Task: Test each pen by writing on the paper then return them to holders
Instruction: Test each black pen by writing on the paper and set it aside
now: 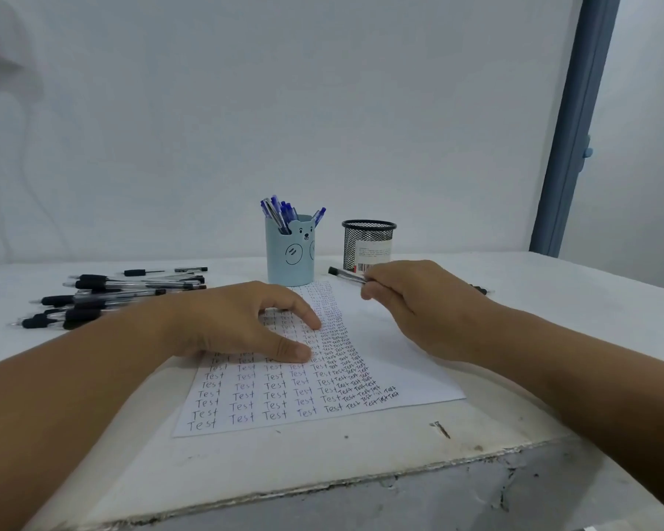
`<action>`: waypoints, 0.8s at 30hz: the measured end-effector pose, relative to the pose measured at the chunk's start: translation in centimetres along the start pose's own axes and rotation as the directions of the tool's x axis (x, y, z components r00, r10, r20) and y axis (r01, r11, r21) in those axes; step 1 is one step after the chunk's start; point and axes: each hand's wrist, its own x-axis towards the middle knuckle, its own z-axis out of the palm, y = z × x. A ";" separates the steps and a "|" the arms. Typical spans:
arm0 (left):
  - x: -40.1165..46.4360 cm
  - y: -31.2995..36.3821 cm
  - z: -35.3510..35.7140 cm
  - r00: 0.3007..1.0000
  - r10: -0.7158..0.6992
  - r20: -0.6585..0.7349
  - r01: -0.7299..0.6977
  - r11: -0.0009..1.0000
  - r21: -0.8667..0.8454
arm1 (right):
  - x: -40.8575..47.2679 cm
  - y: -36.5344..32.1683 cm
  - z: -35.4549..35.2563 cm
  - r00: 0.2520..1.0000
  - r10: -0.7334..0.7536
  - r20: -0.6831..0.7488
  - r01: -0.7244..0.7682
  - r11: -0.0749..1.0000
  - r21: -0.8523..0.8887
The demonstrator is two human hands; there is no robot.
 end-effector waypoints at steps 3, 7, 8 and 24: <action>-0.1 0.0 0.0 1.000 0.006 -0.002 -0.006 1.000 -0.006 | 0.8 1.8 0.2 0.999 0.003 0.041 -0.001 0.999 -0.047; 0.1 -0.3 -0.2 1.000 0.009 0.010 -0.009 1.000 0.021 | 1.9 5.4 0.0 0.979 0.167 0.117 -0.143 0.971 -0.193; 0.1 -0.3 -0.2 1.000 0.012 0.014 -0.012 1.000 0.022 | 2.0 6.0 -0.2 0.971 0.205 0.124 -0.174 0.960 -0.221; 0.0 -0.3 -0.1 0.999 0.017 0.029 -0.017 1.000 -0.012 | 1.5 7.2 -0.2 0.927 0.373 -0.042 -0.366 0.872 -0.324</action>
